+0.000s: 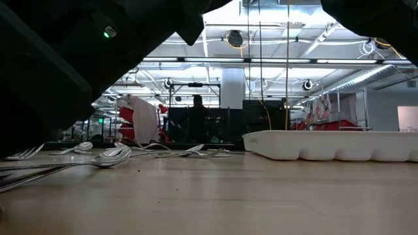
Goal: Sort silverware
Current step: Put the table knife into the silverware tray
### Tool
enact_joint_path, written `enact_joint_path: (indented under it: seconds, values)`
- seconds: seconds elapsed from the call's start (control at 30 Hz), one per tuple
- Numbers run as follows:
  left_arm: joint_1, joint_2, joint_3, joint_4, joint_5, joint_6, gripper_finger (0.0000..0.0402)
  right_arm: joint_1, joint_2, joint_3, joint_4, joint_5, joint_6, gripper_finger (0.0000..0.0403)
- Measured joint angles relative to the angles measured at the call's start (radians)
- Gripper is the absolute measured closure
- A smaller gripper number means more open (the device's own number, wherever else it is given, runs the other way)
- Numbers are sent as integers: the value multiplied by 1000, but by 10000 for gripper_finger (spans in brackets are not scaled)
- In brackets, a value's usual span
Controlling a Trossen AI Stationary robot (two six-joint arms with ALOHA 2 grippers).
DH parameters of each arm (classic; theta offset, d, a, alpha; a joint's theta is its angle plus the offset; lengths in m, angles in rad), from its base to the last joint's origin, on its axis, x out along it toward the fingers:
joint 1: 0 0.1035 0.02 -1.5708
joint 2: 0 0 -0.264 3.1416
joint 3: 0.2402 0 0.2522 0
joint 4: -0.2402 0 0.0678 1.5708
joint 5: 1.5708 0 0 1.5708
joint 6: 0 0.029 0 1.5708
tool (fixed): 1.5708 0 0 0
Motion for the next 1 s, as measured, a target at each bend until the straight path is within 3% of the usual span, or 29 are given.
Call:
enact_joint_path:
  seconds: [0.23,0.47,1.0]
  values:
    - [0,0,0,0,0,0,269,1,11,3,-57,-5,1,275]
    - [0,-1,0,0,0,0,269,3,13,2,-84,6,-2,385]
    - [0,-2,0,0,0,17,269,4,-15,2,-53,105,132,399]
